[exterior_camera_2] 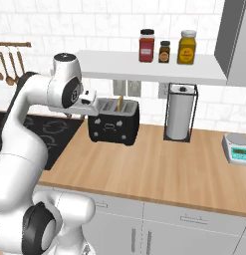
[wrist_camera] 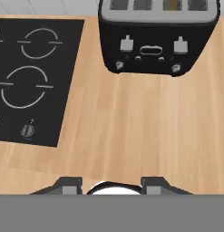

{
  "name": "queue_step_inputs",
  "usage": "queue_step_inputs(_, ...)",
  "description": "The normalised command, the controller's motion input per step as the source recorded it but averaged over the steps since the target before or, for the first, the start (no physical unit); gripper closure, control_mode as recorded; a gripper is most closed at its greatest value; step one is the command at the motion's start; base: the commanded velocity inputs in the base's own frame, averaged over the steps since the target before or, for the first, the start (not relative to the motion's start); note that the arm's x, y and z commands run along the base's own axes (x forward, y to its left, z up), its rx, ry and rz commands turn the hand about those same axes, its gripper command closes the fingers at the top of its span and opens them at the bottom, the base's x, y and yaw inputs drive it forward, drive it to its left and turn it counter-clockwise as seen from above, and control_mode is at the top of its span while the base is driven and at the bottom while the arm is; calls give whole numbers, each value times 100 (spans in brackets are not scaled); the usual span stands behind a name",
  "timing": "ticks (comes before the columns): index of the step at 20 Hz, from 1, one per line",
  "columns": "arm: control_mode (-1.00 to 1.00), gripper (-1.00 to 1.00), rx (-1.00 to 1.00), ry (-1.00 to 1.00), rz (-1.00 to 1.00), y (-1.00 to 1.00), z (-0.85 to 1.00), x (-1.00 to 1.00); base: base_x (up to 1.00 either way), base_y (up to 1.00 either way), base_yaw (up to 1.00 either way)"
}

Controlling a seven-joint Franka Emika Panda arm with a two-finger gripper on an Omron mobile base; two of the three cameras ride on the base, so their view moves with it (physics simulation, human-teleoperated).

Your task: Start the toaster. Once the lever pops up, take the bread to the plate on the dining counter.

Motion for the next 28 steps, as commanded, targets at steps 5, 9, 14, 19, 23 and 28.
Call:
queue_step_inputs(5,-100,-100,0,-7,0,-19,0,-13,0,0,0)
queue_step_inputs(9,-100,-100,0,-21,0,-54,0,-10,0,0,0)
queue_step_inputs(14,-100,-100,0,-16,0,-51,0,4,0,0,0)
queue_step_inputs(19,-100,-100,1,-9,0,-37,-6,36,0,0,0)
queue_step_inputs(23,-100,-100,3,-6,0,-35,-7,53,0,0,0)
queue_step_inputs(28,-100,-100,0,-2,0,-29,-16,54,0,0,0)
